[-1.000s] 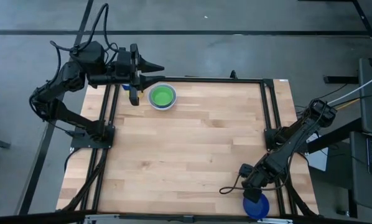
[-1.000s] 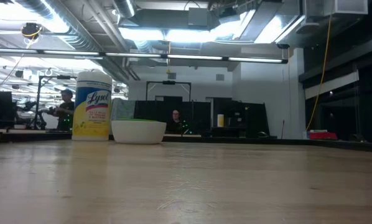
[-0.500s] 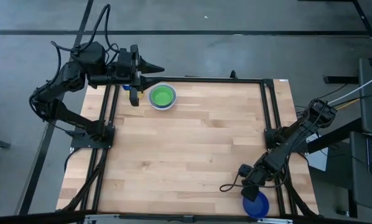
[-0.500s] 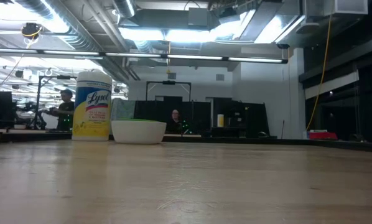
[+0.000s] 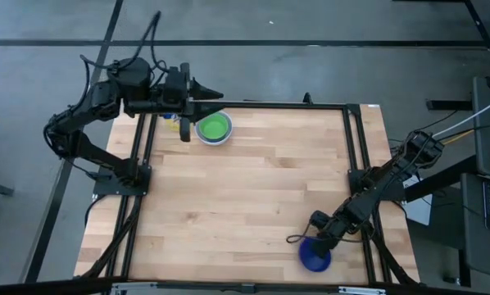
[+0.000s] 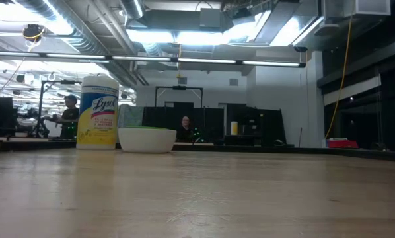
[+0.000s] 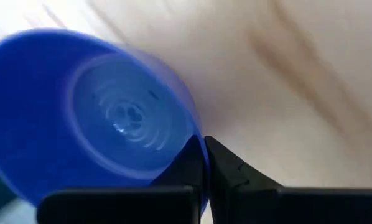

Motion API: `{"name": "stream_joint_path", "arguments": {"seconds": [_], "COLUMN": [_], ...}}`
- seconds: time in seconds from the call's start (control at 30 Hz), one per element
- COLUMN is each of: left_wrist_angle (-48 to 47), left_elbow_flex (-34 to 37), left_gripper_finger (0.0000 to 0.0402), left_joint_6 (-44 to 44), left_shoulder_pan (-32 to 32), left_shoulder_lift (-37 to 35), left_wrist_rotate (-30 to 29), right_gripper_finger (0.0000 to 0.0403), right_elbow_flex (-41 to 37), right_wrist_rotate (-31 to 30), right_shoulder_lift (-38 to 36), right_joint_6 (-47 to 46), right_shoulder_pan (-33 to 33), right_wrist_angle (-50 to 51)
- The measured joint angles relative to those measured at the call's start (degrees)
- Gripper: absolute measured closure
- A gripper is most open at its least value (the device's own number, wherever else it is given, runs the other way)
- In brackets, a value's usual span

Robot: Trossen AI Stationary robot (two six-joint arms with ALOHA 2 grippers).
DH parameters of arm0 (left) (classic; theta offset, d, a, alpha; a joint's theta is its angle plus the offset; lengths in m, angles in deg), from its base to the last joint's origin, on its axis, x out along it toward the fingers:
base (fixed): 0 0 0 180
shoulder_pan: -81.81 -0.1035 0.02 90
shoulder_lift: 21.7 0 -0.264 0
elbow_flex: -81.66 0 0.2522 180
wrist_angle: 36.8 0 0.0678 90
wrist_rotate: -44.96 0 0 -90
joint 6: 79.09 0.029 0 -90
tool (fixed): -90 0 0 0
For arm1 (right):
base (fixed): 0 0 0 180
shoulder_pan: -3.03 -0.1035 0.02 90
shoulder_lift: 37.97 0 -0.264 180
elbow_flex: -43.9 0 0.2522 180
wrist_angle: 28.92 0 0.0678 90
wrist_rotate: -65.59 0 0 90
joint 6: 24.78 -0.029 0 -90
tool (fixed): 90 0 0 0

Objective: Nest bowls inside each other
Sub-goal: Stack the dark blue bowl on top of the green bowl

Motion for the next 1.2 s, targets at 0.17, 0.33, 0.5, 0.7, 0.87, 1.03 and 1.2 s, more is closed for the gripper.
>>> {"name": "stream_joint_path", "arguments": {"seconds": [0.17,0.33,0.5,0.7,0.87,1.03,1.2], "left_wrist_angle": [-1.6,-7.4,-11.7,-25.2,-34.2,-36.7,-39.4], "left_elbow_flex": [0.0,0.0,0.0,-1.3,-5.5,-10.4,-14.8], "left_gripper_finger": [0.0275,0.0346,0.0397,0.0399,0.0399,0.0399,0.0399], "left_joint_6": [2.9,6.6,6.8,10.8,15.3,16.2,19.4], "left_shoulder_pan": [0.0,-0.4,-2.4,-5.4,-7.1,-10.1,-11.3], "left_shoulder_lift": [2.2,5.2,8.0,9.2,9.5,10.5,14.5], "left_wrist_rotate": [0.8,2.2,1.7,2.2,3.2,5.6,6.3], "right_gripper_finger": [0.0398,0.0400,0.0401,0.0401,0.0402,0.0402,0.0402], "right_elbow_flex": [-0.2,-0.2,2.1,9.9,13.3,13.3,13.3], "right_wrist_rotate": [-9.5,-13.2,-9.7,3.8,12.0,19.8,28.7], "right_shoulder_lift": [-0.1,-0.1,-0.2,-0.2,-0.2,2.3,7.3], "right_joint_6": [1.7,11.6,26.1,40.1,44.7,44.7,43.7], "right_shoulder_pan": [7.5,20.1,34.8,48.7,56.1,58.8,58.4], "right_wrist_angle": [-7.7,-17.7,-31.2,-33.3,-31.5,-25.2,-20.3]}}
